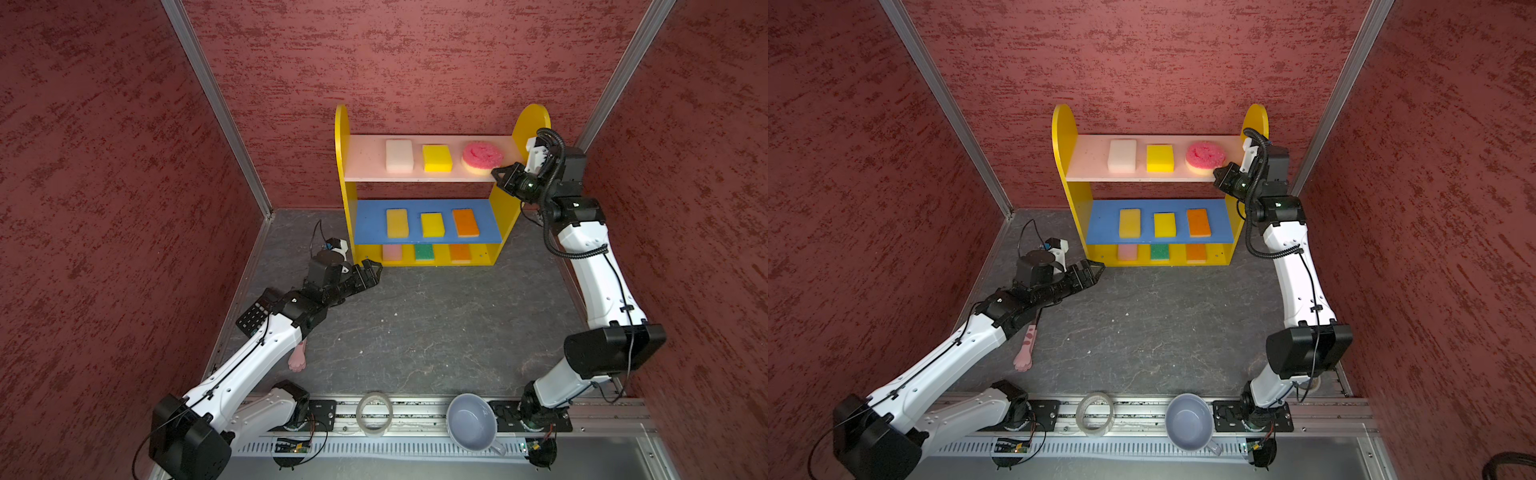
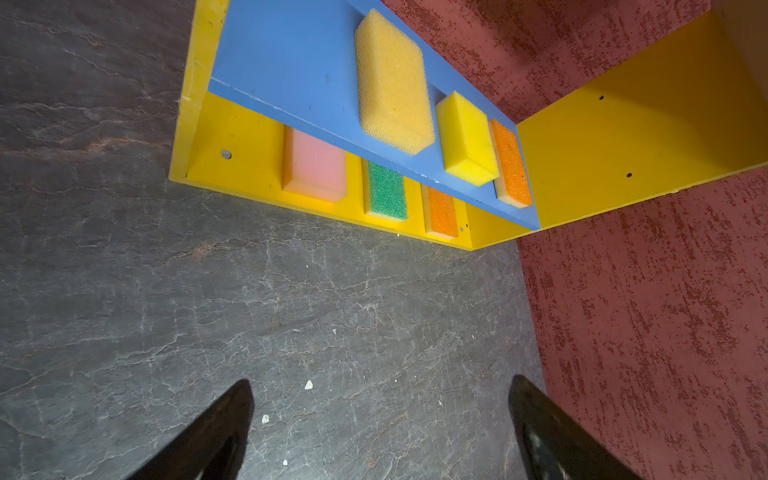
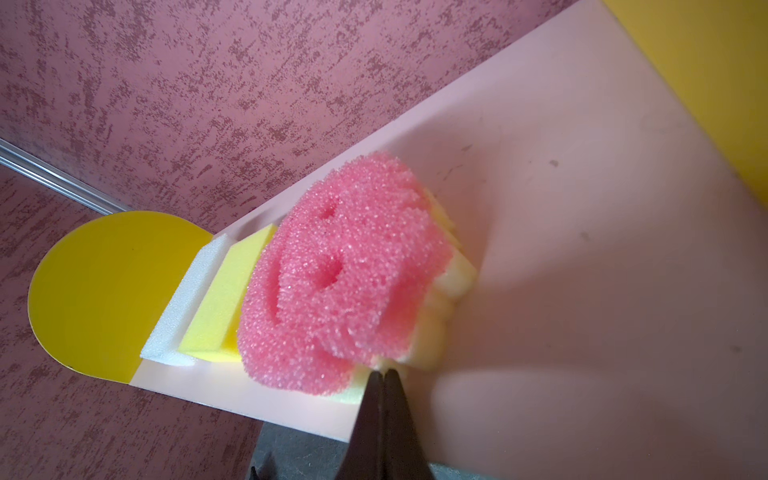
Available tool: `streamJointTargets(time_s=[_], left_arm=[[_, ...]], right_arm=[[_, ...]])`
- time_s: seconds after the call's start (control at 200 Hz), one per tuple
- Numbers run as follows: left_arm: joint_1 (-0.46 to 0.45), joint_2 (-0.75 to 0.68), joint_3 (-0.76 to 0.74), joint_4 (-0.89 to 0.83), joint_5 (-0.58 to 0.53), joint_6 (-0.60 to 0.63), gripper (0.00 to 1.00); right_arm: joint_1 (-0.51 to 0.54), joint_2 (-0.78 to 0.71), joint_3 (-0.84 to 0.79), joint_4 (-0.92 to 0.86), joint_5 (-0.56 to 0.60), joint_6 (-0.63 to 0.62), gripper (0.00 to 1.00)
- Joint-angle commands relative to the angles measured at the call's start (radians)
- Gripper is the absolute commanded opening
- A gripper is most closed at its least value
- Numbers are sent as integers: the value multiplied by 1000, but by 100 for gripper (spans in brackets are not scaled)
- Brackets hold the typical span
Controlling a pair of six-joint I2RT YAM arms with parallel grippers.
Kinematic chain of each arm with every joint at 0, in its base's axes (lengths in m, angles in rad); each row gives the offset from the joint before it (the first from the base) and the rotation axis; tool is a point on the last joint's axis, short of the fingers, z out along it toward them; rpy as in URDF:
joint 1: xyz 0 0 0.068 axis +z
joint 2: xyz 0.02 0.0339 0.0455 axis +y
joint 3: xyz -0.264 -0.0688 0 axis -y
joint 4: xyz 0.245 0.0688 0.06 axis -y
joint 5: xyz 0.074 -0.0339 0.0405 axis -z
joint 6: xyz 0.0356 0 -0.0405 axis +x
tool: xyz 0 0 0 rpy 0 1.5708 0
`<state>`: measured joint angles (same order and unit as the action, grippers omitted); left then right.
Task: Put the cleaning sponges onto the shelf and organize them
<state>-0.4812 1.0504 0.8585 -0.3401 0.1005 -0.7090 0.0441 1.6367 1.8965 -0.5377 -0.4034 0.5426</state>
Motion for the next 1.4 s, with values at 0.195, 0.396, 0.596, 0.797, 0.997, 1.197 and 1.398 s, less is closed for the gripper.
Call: streamJointTargets(time_s=[0.195, 0.396, 0.596, 0.797, 0.997, 1.197, 1.398], left_arm=[[7, -12, 13, 13, 4, 5, 95], [6, -28, 2, 15, 2, 1, 95], [8, -38, 6, -1, -4, 6, 96], [15, -105, 20, -58, -77, 27, 100], [30, -216, 28, -135, -221, 61, 99], [36, -341, -37, -150, -435, 94, 99], [41, -466, -169, -43, -583, 96, 99]], right_arm=[[5, 20, 21, 13, 2, 1, 0], [5, 7, 4, 15, 6, 0, 0], [5, -73, -80, 44, 5, -5, 0], [8, -281, -342, 198, -24, -54, 12], [9, -530, -733, 366, 65, -105, 29], [10, -656, -1109, 589, 102, -63, 81], [15, -635, -1261, 699, 77, -126, 99]])
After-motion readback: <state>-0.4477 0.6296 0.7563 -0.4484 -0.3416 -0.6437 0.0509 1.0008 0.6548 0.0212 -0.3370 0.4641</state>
